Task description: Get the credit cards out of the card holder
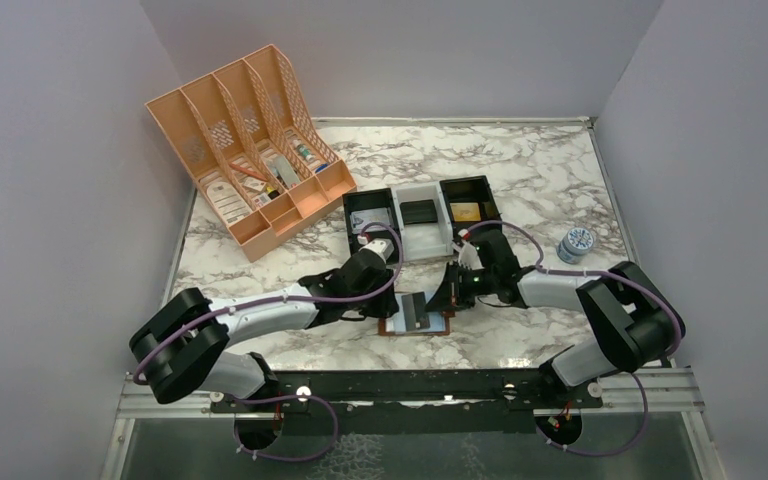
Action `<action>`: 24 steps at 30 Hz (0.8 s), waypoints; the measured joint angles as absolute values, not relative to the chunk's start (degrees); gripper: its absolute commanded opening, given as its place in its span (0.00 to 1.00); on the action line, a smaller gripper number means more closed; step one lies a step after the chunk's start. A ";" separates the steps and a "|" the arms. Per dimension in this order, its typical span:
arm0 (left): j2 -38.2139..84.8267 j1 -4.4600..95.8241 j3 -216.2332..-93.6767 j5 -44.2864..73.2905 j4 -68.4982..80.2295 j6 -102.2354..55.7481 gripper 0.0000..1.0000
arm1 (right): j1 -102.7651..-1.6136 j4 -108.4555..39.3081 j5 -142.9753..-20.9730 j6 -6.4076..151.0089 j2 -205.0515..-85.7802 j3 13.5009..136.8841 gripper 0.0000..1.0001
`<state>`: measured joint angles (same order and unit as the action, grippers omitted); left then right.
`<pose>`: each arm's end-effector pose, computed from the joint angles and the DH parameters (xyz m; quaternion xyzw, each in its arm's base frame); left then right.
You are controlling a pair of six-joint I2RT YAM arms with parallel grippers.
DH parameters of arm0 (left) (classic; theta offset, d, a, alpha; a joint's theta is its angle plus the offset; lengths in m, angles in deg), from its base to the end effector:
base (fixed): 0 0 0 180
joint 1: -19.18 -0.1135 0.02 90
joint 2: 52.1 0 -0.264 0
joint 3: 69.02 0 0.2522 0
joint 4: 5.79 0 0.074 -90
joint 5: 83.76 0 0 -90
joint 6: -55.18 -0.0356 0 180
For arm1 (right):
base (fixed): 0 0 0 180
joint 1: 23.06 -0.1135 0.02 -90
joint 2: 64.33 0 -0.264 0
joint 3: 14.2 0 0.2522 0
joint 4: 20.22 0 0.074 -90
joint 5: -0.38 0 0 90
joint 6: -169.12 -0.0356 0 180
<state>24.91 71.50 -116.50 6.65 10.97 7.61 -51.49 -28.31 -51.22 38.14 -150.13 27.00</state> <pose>0.1562 -0.2026 0.1672 0.0813 0.9246 -0.2762 0.2496 0.2023 0.1347 0.1187 -0.0068 0.9009 0.4281 0.0709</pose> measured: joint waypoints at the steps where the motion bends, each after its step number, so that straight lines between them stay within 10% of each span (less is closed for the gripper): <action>1: 24.83 71.69 -117.11 6.75 10.93 7.50 0.37 | -51.49 -27.85 -51.11 37.79 -150.22 26.91 0.01; 15: 31.40 74.45 -118.69 9.79 6.30 7.68 0.12 | -51.49 -25.36 -50.22 36.26 -151.60 26.43 0.01; 24: 32.56 74.82 -119.80 6.71 9.25 7.66 0.07 | -51.49 -21.92 -48.14 35.22 -151.31 24.88 0.23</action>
